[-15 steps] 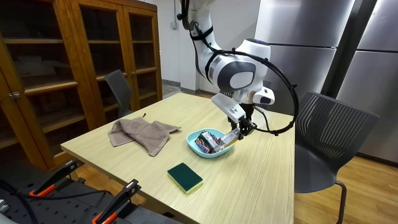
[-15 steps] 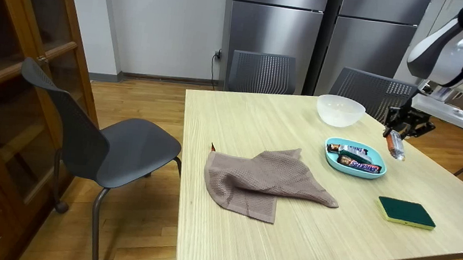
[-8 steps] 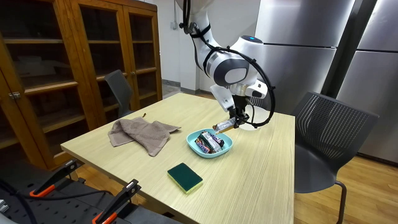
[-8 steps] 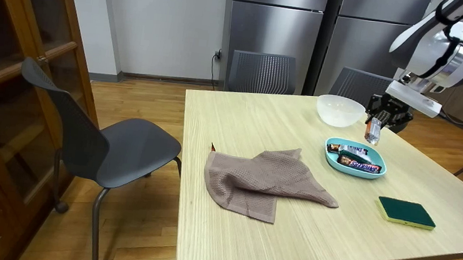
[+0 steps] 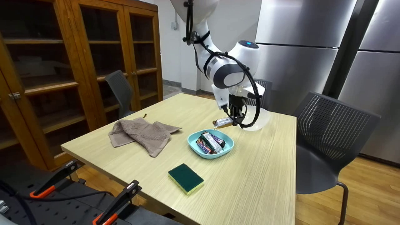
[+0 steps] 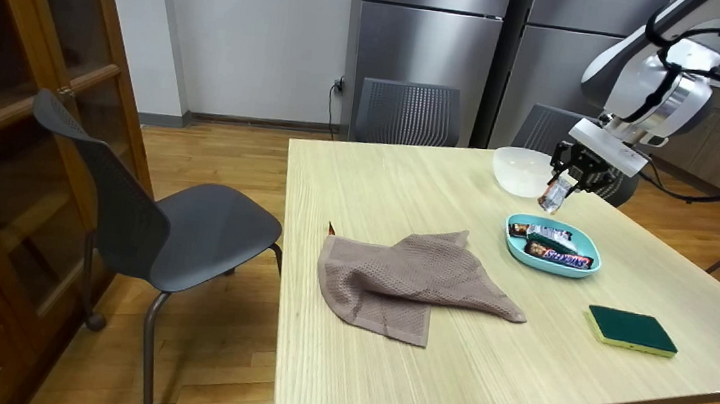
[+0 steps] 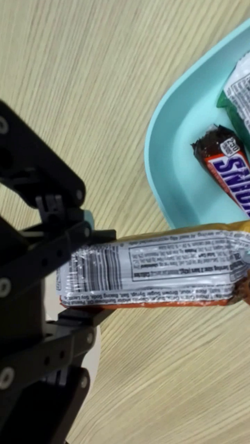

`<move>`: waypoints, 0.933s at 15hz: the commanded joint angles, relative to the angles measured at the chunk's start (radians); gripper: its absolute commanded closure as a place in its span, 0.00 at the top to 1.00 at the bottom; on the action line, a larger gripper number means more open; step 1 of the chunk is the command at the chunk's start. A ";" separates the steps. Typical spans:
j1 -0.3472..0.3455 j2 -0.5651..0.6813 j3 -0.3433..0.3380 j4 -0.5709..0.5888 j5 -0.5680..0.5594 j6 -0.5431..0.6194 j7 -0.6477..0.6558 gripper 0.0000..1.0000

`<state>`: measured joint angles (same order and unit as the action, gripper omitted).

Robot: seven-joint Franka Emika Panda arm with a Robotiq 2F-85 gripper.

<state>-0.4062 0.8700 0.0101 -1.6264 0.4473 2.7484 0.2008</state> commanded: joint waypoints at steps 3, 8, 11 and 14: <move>0.033 0.071 -0.026 0.100 0.018 0.002 0.087 0.18; 0.055 0.119 -0.035 0.137 0.012 0.031 0.122 0.18; 0.073 0.145 -0.047 0.160 0.009 0.030 0.155 0.18; 0.086 0.165 -0.055 0.180 0.007 0.025 0.177 0.18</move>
<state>-0.3455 1.0038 -0.0219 -1.4968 0.4473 2.7787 0.3326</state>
